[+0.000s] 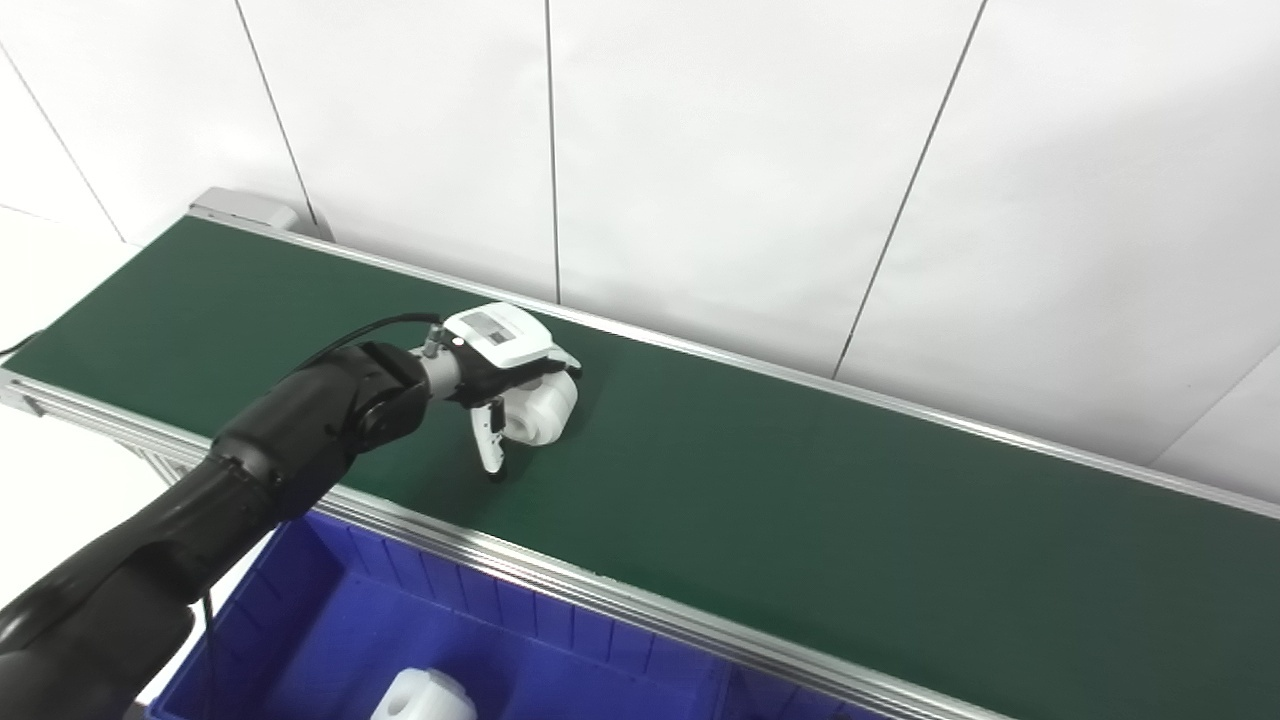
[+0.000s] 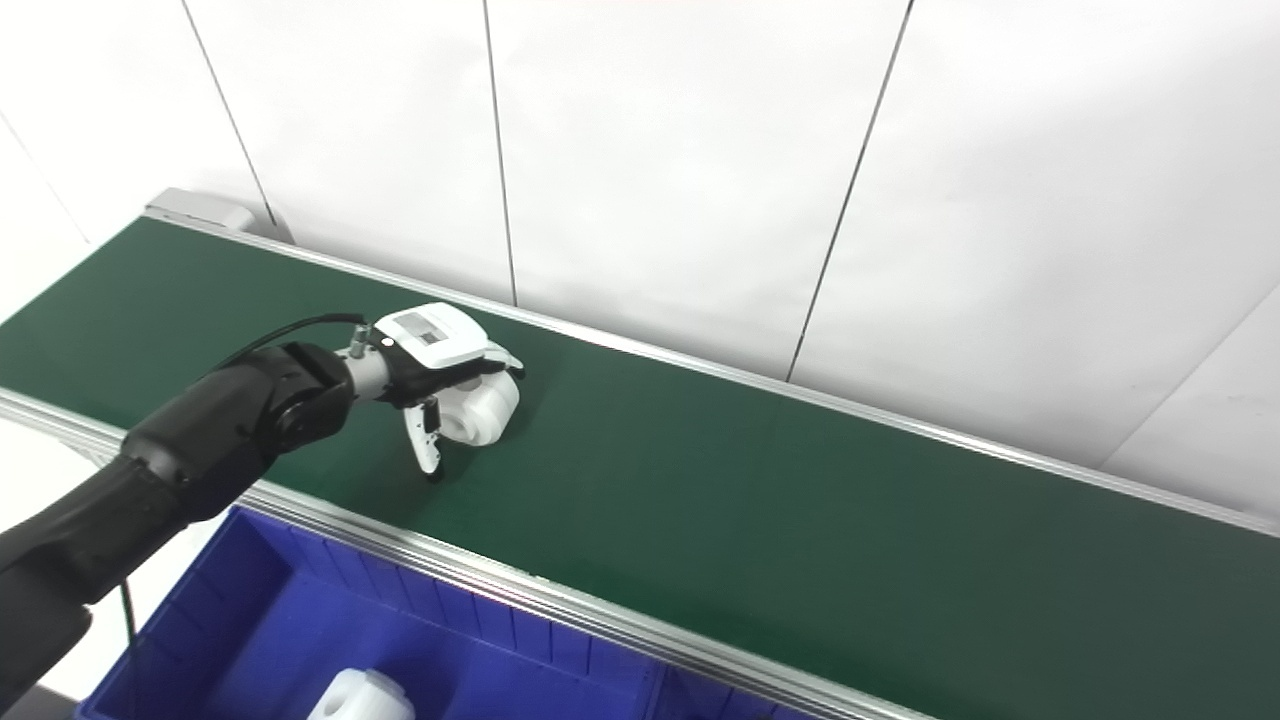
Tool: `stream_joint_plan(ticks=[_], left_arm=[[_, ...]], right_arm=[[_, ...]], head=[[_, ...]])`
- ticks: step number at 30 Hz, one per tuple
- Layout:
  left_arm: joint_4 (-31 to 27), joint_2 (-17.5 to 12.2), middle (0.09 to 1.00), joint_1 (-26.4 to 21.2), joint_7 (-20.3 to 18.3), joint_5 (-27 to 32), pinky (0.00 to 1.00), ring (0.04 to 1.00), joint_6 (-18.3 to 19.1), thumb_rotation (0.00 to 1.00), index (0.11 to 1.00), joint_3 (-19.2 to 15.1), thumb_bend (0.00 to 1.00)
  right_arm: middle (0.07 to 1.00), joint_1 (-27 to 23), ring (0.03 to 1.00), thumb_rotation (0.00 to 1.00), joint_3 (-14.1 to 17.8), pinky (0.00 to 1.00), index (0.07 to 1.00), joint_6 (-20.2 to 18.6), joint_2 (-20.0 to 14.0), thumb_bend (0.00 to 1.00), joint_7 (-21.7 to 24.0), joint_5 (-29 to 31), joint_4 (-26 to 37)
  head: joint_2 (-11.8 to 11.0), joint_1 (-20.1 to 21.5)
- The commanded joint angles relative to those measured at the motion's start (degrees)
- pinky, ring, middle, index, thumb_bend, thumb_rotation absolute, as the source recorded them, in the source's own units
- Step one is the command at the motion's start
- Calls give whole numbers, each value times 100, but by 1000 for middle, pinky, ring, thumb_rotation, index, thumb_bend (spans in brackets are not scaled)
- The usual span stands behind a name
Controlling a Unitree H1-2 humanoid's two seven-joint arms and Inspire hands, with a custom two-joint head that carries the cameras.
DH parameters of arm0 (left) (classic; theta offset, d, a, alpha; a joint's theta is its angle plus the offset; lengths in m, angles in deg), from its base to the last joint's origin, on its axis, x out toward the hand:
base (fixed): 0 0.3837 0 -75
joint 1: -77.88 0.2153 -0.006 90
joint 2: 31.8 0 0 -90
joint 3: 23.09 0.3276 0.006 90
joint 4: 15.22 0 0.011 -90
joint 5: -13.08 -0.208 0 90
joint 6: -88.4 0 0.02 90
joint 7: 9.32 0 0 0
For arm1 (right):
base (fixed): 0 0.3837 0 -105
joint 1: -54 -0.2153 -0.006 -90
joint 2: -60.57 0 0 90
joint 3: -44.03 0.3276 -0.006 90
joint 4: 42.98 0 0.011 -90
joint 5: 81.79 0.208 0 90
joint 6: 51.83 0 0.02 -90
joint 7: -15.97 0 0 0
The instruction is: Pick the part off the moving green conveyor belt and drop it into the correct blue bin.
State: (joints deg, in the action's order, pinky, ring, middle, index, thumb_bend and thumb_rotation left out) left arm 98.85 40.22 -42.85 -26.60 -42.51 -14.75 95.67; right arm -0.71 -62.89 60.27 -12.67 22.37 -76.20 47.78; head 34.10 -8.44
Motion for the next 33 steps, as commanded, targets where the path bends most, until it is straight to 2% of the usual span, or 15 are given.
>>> stream_joint_plan(ticks=[1, 3, 4, 5, 6, 7, 8, 10, 15, 24, 27, 30, 31, 32, 33], left_arm=[[54, 28, 877, -124, 100, -41, 763, 855, -29, 266, 830, 62, 1000], [153, 118, 826, -56, 452, 12, 719, 812, -153, 211, 791, 69, 1000], [252, 173, 785, -21, 782, 63, 692, 774, -314, 154, 757, 52, 1000], [360, 220, 699, -2, 1078, 93, 609, 672, -465, 50, 677, 51, 934], [482, 255, 591, 7, 1438, 123, 534, 585, -699, 16, 571, 51, 713], [603, 290, 573, 15, 1780, 154, 523, 572, -930, 13, 554, 42, 675], [679, 318, 516, 25, 2005, 181, 462, 508, -1081, 6, 531, 32, 600], [737, 360, 475, 48, 2242, 216, 402, 450, -1224, 1, 508, 3, 537], [616, 353, 411, 57, 2457, 169, 342, 376, -1350, 0, 516, 87, 516], [131, 11, 473, -116, 2303, 298, 400, 443, -1376, 0, 497, 309, 522], [-666, -181, 486, 5, 1832, 560, 407, 453, -1364, 0, 490, 83, 522], [-1861, -338, 469, 274, 1286, 993, 390, 421, -1229, 0, 510, -260, 515], [-2295, -379, 471, 369, 1094, 1152, 380, 409, -1145, 0, 521, -387, 507], [-2684, -410, 473, 470, 930, 1307, 376, 405, -1080, 0, 523, -510, 505], [-3103, -443, 476, 572, 738, 1503, 371, 401, -984, 0, 525, -630, 503]], right_arm=[[998, 95, 1000, 887, -64, 1000, 1000, -21, 66, 718, 56, 34, 215], [999, 109, 1000, 896, -72, 1000, 1000, -48, 71, 720, 40, 10, 250], [1000, 114, 1000, 897, -78, 1000, 1000, -52, 71, 718, 39, 9, 266], [1000, 118, 1000, 899, -82, 1000, 1000, -60, 71, 709, 38, 13, 278], [1000, 125, 1000, 896, -87, 1000, 1000, -73, 71, 704, 42, 31, 296], [1000, 129, 1000, 895, -91, 1000, 1000, -84, 70, 703, 48, 58, 307], [1000, 133, 1000, 894, -95, 1000, 1000, -100, 70, 701, 57, 94, 315], [1000, 140, 1000, 887, -96, 1000, 1000, -120, 73, 701, 55, 113, 325], [999, 122, 1000, 894, -98, 1000, 1000, -108, 65, 706, 58, 99, 293], [989, 123, 1000, 893, -121, 1000, 1000, -213, 111, 724, 35, 87, 318], [987, 156, 1000, 893, -143, 1000, 1000, -256, 114, 719, 26, 62, 385], [981, 203, 1000, 892, -160, 1000, 1000, -330, 115, 726, 3, 24, 504], [981, 223, 1000, 893, -169, 1000, 1000, -385, 111, 728, -5, 19, 589], [982, 234, 1000, 892, -177, 1000, 1000, -428, 104, 731, -3, 29, 651], [983, 254, 1000, 890, -183, 1000, 1000, -504, 97, 734, -9, 36, 753]], head=[[16, 21], [32, 29], [39, 27], [39, 27], [60, 14], [60, 14], [60, 14], [60, 14], [60, 14], [105, 28], [244, 6], [407, -25], [619, -80], [655, -95], [834, -168]])
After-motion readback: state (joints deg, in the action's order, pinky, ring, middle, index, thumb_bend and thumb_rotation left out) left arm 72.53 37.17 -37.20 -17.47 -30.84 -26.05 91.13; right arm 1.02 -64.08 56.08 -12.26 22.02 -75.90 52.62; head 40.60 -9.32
